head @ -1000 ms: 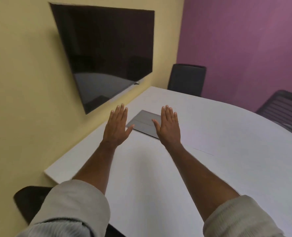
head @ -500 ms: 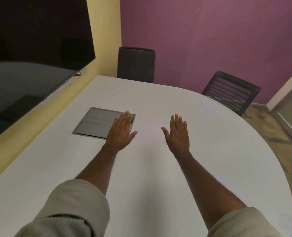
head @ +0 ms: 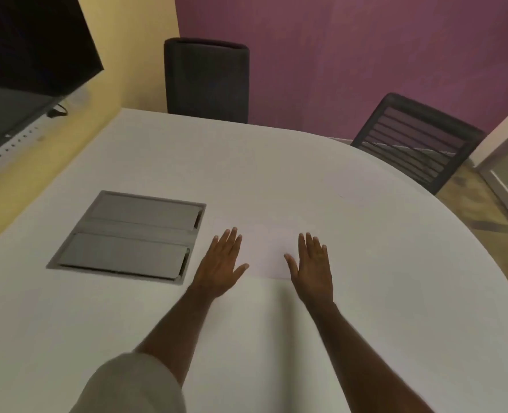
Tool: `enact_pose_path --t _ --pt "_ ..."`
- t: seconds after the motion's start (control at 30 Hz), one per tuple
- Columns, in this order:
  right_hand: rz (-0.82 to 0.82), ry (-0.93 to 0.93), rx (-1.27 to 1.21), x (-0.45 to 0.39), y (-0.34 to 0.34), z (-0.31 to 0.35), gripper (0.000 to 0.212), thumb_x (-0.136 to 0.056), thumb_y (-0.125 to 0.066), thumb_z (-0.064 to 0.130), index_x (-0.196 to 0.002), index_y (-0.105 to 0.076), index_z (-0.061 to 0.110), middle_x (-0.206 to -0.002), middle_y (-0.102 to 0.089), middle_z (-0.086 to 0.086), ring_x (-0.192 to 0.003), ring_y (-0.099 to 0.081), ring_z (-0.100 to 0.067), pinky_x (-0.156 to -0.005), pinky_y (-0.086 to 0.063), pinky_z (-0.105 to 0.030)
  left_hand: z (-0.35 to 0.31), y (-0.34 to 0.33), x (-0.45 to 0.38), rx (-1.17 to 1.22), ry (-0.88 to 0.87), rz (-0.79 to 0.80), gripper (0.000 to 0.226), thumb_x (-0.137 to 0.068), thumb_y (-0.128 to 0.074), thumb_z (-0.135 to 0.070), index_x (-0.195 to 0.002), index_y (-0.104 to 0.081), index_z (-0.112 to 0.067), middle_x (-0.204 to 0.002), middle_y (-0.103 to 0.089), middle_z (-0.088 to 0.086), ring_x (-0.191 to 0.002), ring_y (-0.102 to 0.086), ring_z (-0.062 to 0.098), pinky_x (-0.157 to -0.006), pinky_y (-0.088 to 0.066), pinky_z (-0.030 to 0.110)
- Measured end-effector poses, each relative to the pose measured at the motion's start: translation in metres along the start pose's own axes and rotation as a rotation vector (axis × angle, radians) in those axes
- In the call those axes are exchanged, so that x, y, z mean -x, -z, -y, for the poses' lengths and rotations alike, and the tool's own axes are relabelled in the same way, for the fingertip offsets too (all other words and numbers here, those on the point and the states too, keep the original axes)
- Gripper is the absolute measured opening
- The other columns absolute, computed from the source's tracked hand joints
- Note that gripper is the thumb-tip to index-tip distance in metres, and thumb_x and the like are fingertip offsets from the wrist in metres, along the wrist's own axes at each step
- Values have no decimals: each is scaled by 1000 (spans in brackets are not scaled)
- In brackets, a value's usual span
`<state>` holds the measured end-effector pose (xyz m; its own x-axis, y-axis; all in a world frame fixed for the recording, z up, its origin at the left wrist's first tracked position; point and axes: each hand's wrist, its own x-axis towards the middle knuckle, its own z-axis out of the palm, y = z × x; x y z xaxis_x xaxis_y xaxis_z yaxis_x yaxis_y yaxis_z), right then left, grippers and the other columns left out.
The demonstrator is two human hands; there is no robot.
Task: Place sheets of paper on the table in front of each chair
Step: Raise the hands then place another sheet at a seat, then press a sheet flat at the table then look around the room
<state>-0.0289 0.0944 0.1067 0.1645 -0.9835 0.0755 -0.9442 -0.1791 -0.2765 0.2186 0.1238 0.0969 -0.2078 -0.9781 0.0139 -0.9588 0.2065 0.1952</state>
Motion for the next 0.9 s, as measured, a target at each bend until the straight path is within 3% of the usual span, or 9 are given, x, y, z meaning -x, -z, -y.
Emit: enact_pose_path --t 0.17,0.27,0.5,0.73,0.9 --pt "59 -52 11 -41 -74 -38 66 -103 -37 52 -158 -28 15 -164 -28 -14 -153 -23 -31 -127 -12 -44 32 -71 -63 24 8 -5 81 -99 -21 -60 -156 -25 -3 -166 -16 15 -154 -16 33 -126 -15 51" --pt "89 -81 0 -73 -102 -55 66 -103 -34 53 -158 -26 18 -166 -24 -13 -154 -20 -30 -126 -12 -43 58 -100 -87 26 64 -14 88 -96 -11 -67 -158 -16 -5 -167 -6 14 -156 -6 30 -127 -6 50" --pt "151 -62 22 -127 -137 -82 67 -104 -31 54 -160 -19 20 -168 -17 -12 -154 -19 -29 -125 -15 -43 84 -144 -94 47 138 0 89 -95 -11 -68 -160 -6 -6 -168 5 11 -156 7 26 -127 -1 49" --pt "97 19 114 -127 -149 -91 60 -104 -33 51 -157 -30 24 -166 -22 -16 -152 -22 -34 -123 -20 -46 89 -155 -92 -13 145 -24 85 -99 -11 -67 -160 -6 -7 -169 4 11 -157 6 26 -127 -5 50" --pt "44 36 -93 -127 -135 -83 43 -101 -53 36 -144 -54 29 -158 -39 -17 -146 -36 -35 -120 -27 -44 88 -152 -92 61 148 -21 87 -98 -12 -69 -160 1 -9 -169 9 10 -156 9 24 -127 -7 51"
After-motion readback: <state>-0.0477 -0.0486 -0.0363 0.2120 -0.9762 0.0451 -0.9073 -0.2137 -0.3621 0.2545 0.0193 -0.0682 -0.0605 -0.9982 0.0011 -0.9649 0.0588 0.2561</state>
